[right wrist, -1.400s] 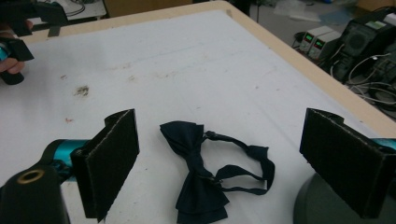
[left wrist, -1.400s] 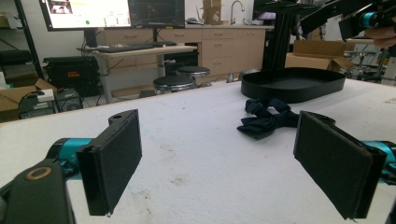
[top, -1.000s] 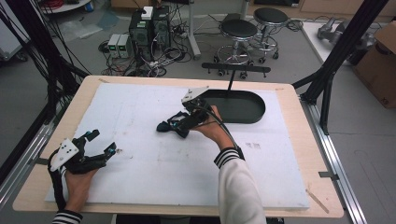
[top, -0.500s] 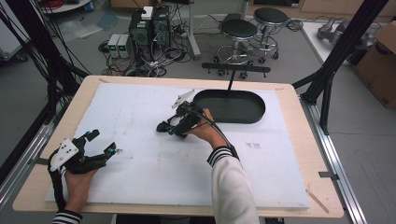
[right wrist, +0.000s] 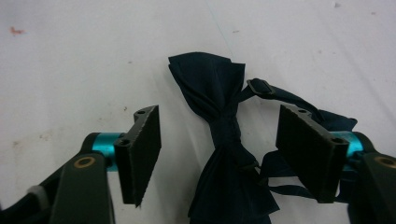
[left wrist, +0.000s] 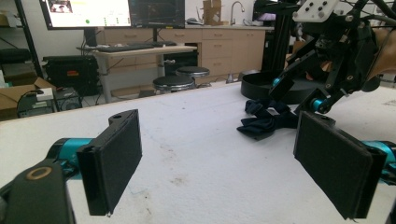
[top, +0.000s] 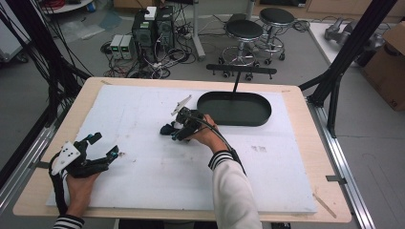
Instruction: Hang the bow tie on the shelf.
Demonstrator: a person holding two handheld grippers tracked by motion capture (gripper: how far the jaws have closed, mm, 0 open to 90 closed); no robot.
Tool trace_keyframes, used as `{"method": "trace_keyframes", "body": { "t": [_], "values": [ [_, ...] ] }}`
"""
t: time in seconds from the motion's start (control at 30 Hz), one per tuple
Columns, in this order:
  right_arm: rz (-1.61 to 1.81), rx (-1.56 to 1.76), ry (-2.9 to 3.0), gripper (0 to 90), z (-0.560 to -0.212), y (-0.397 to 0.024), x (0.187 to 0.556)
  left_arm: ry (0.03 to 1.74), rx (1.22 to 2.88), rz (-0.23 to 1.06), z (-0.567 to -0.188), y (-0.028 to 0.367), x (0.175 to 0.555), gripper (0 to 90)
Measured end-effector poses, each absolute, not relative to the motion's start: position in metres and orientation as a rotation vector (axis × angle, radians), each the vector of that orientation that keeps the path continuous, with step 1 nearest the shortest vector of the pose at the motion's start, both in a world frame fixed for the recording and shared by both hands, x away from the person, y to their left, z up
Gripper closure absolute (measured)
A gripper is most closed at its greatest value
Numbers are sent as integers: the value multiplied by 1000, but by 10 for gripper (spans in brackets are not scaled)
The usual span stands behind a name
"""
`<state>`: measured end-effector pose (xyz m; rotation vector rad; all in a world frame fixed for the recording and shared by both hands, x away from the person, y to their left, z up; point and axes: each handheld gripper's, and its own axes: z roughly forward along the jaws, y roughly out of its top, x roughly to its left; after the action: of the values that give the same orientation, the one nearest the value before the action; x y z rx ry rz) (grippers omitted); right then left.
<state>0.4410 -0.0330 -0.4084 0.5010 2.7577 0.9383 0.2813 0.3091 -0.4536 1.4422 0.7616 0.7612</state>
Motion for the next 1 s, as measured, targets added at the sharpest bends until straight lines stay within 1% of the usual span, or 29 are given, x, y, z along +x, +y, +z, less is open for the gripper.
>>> {"method": "trace_keyframes", "body": {
  "t": [0.13,0.17,0.3,0.37,0.4,0.57,0.67,0.83,0.87,0.9,1.0],
  "values": [
    [906,501,2766,374,-411,-30,441,762,1442,761,-454,309,281,157],
    [892,492,2766,410,-413,-28,442,762,1442,761,-454,309,281,156],
    [860,496,2768,435,-415,-25,444,762,1442,759,-454,309,281,157],
    [849,493,2765,484,-416,-23,445,763,1441,758,-454,309,281,157],
    [849,493,2765,484,-416,-23,445,764,1439,757,-454,309,281,157],
    [798,487,2790,550,-420,-24,448,762,1440,757,-454,309,281,157],
    [769,465,2796,573,-422,-23,448,764,1439,755,-454,309,281,157],
    [772,462,2796,587,-423,-23,449,764,1439,756,-454,309,281,157],
    [779,471,2805,617,-423,-23,449,763,1439,756,-454,309,281,157],
    [779,471,2805,617,-423,-23,449,763,1439,757,-454,309,281,157],
    [801,497,2828,663,-424,-25,450,764,1439,756,-454,309,281,157]
  ]
}}
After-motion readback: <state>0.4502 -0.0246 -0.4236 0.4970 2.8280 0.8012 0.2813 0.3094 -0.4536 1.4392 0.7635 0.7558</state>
